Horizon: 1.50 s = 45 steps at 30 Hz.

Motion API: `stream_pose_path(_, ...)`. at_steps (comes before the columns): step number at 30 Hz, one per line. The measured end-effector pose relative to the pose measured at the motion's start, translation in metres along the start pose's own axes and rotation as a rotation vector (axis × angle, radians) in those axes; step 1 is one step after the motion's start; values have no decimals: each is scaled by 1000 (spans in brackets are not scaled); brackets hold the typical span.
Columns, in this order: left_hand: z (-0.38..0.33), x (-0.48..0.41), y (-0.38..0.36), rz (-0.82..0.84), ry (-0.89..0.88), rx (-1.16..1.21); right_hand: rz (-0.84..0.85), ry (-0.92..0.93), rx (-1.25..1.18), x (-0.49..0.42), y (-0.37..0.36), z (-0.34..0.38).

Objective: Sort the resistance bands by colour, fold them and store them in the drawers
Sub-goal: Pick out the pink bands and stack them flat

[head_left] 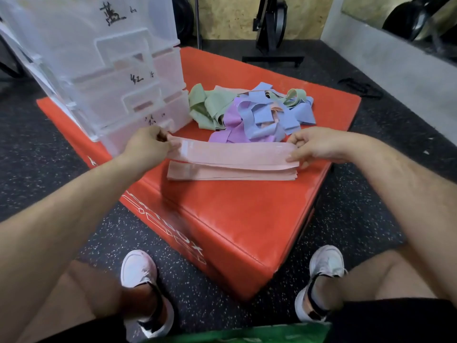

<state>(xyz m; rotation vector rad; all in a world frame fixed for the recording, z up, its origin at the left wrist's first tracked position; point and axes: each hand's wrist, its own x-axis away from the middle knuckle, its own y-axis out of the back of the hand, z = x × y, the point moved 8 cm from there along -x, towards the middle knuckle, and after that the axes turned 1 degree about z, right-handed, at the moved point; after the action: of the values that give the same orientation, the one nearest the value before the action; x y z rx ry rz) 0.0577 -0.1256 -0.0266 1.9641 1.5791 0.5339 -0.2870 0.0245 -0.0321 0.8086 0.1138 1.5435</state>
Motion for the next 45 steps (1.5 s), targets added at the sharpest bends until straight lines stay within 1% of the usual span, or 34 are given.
stream_pose_path(4, 9, 5, -9, 13, 7, -15, -27, -39, -100, 0, -8, -15)
stream_pose_path(7, 15, 12, -15, 4, 5, -156, -82, -30, -50, 4, -11, -22)
stream_pose_path(9, 19, 15, -20, 32, -11, -199, -113, -16, -14, 5, -13, -24)
stream_pose_path(13, 20, 20, -24, 35, -65, -205, -180, 18, 112, 7, -13, -21)
stream_pose_path(16, 18, 22, -23, 15, -104, -143, -223, 31, 197, 8, -15, -23)
stream_pose_path(19, 15, 21, -27, 61, -158, -255, -279, 99, 418, 8, -13, -22)
stream_pose_path(21, 16, 19, -29, 105, -148, -324, -275, 108, 475, 9, -13, -20)
stream_pose_path(23, 11, 18, -29, 98, -150, -390, -240, 104, 496, 9, -13, -14)
stream_pose_path(25, -6, 16, -29, 44, -192, -412, -253, 139, 490, 7, -10, -2)
stream_pose_path(28, -49, 12, -41, -21, -299, -355, -343, 181, 456, -3, 6, 16)
stream_pose_path(30, -79, 8, -60, 3, -397, -285, -379, 138, 483, -12, 19, 18)
stream_pose_path(32, -109, 2, -85, 62, -467, -233, -404, 107, 523, -24, 32, 15)
stream_pose_path(36, -158, -8, -134, 141, -578, -205, -440, 119, 486, -51, 47, 16)
stream_pose_path(38, -171, -15, -156, 170, -596, -207, -459, 136, 495, -66, 52, 20)
stream_pose_path(40, -178, -25, -173, 187, -607, -223, -460, 123, 575, -80, 55, 24)
stream_pose_path(42, -181, -35, -184, 201, -599, -262, -415, 37, 642, -95, 57, 20)
stream_pose_path(45, -181, -49, -194, 232, -567, -286, -373, -70, 652, -110, 60, 11)
